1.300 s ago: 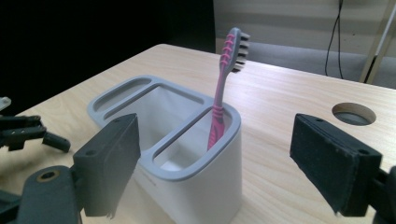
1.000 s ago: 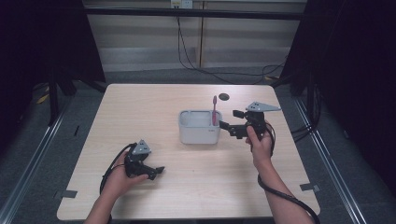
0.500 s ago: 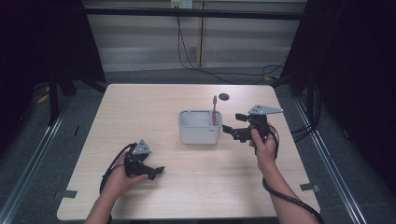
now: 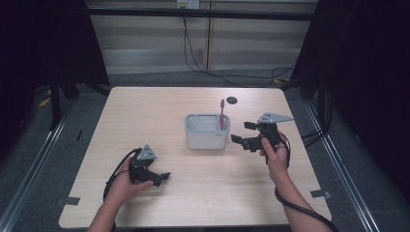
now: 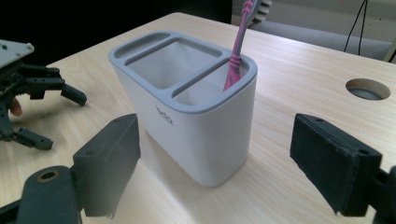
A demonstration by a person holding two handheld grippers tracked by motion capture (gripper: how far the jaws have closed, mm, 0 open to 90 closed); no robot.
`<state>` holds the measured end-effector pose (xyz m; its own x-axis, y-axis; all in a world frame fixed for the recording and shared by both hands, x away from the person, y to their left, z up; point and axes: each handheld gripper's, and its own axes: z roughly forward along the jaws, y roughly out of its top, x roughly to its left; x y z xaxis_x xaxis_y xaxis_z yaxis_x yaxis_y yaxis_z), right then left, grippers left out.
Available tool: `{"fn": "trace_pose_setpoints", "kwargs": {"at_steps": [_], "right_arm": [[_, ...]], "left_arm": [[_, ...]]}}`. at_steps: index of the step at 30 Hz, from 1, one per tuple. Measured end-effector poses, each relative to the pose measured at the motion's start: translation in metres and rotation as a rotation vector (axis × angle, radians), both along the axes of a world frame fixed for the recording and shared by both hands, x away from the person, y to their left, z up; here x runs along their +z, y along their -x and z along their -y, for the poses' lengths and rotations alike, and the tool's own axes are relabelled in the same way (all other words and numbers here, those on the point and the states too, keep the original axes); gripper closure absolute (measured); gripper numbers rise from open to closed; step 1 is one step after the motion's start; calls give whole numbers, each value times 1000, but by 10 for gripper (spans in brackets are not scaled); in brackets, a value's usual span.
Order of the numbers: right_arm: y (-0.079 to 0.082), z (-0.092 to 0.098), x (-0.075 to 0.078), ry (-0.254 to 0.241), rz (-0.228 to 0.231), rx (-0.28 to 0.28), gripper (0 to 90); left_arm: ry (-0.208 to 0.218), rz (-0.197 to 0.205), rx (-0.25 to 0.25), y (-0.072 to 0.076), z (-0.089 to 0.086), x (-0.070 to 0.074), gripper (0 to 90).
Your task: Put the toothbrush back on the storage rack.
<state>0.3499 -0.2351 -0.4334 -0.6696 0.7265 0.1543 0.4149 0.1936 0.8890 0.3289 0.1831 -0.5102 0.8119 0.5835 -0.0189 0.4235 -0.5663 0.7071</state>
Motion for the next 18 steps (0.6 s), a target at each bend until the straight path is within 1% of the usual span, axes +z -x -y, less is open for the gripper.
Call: {"fn": "trace_pose_setpoints", "kwargs": {"at_steps": [4,18], "right_arm": [[3,3,-4,11,-6,2,158],[10,12,-15,26,-27,15,158]], "left_arm": [[0,0,0,0,0,0,54],[0,0,0,0,0,0,54]]}}
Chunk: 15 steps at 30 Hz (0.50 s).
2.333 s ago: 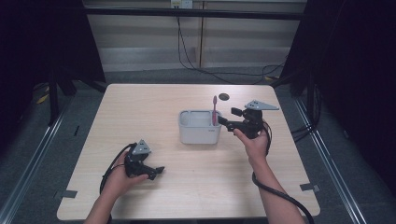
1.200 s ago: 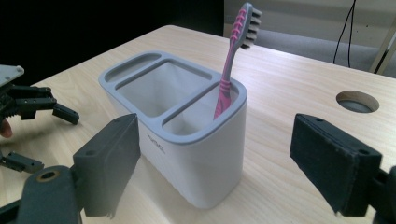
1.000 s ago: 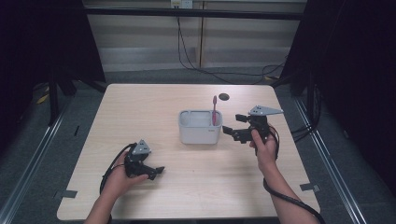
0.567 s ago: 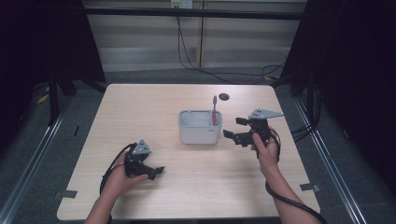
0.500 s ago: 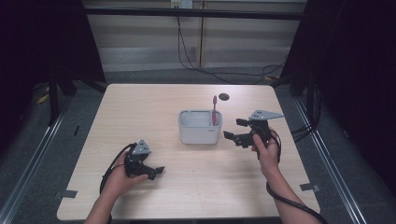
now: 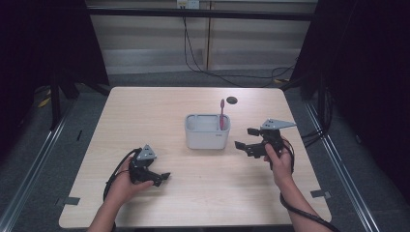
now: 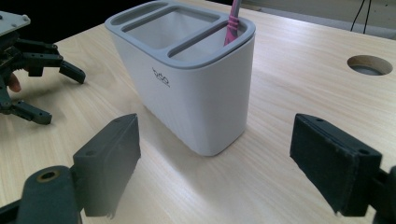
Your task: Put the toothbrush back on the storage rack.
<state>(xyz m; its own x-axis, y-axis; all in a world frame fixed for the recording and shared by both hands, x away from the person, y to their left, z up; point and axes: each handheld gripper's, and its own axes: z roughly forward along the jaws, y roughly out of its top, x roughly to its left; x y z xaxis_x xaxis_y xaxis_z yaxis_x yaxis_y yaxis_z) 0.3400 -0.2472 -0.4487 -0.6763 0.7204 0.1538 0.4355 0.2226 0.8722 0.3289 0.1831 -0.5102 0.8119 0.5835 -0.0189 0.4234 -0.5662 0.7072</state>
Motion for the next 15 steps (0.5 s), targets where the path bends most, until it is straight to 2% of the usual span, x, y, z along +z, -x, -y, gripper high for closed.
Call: {"fn": "trace_pose_setpoints", "kwargs": {"at_steps": [15], "right_arm": [[7,14,-12,30,-26,12,159]], "left_arm": [[0,0,0,0,0,0,54]]}}
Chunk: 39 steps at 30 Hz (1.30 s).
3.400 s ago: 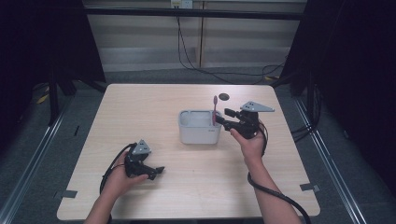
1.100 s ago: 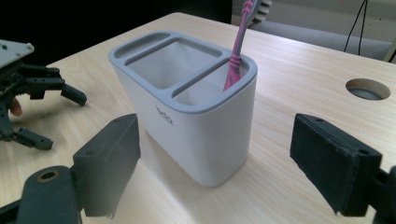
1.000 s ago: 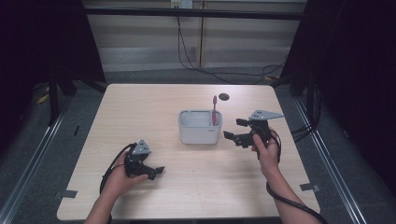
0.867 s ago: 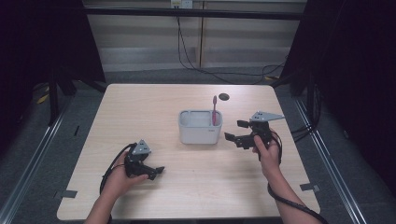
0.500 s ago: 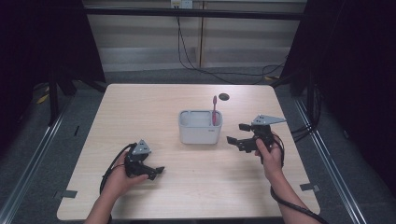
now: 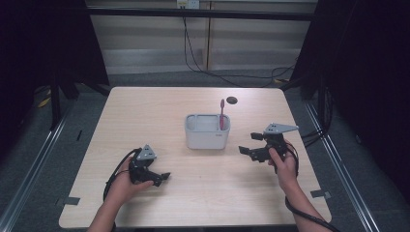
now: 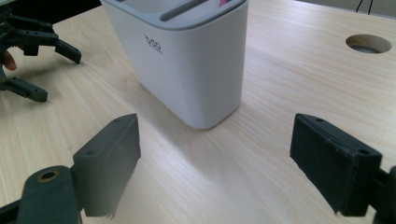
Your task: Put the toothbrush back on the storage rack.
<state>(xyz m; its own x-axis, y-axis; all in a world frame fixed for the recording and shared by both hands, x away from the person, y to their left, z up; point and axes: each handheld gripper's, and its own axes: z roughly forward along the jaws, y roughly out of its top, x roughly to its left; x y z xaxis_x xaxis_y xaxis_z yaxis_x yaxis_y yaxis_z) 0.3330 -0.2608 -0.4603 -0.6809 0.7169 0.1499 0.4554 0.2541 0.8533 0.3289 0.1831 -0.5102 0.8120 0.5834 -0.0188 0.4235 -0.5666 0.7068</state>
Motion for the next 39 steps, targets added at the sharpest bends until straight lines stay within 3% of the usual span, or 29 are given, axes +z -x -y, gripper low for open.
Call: {"fn": "trace_pose_setpoints", "kwargs": {"at_steps": [14,39], "right_arm": [[7,14,-11,25,-24,10,158],[15,36,-30,56,-60,-23,159]], "left_arm": [[0,0,1,0,0,0,54],[1,0,1,0,0,0,54]]}}
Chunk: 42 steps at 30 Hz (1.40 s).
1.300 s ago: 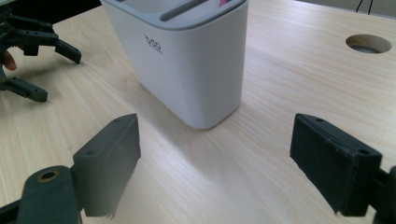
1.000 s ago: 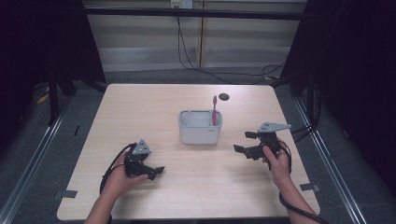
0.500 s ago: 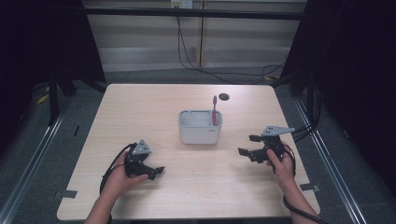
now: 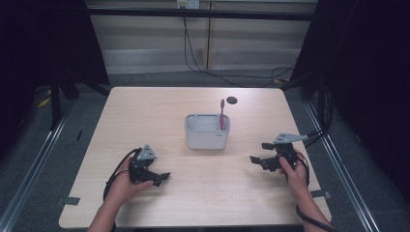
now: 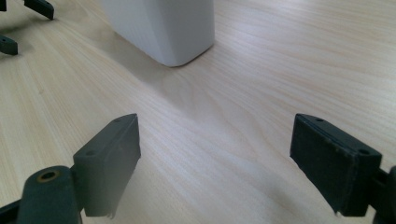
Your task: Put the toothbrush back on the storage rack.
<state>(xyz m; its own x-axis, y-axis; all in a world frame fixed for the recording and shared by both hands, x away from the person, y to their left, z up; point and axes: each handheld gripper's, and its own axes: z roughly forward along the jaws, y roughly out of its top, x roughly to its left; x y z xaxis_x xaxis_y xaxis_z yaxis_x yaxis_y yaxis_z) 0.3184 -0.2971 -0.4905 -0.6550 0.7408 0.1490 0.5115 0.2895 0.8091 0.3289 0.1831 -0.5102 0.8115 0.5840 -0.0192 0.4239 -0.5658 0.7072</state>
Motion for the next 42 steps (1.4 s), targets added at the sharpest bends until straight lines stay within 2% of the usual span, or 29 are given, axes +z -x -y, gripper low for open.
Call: {"fn": "trace_pose_setpoints", "kwargs": {"at_steps": [6,10,15,20,26,29,34,39,42], "right_arm": [[0,3,-3,4,-16,-2,159],[1,4,-5,28,-22,-1,159],[0,5,-7,25,-26,-5,159],[0,7,-13,87,-55,5,159],[0,9,-15,88,-64,-3,159],[0,9,-18,116,-80,7,159],[1,12,-20,128,-72,5,157],[3,9,-22,193,-25,21,145],[3,9,-22,192,-25,21,144]], "left_arm": [[3,-1,-2,0,0,0,54],[1,-1,0,0,0,0,54],[0,-1,-1,0,0,0,54],[1,2,0,0,0,0,54],[1,0,1,0,0,0,54],[1,2,0,0,0,0,54],[1,2,-1,0,0,0,54],[2,0,-3,0,0,0,54],[2,0,-2,0,0,0,54]]}}
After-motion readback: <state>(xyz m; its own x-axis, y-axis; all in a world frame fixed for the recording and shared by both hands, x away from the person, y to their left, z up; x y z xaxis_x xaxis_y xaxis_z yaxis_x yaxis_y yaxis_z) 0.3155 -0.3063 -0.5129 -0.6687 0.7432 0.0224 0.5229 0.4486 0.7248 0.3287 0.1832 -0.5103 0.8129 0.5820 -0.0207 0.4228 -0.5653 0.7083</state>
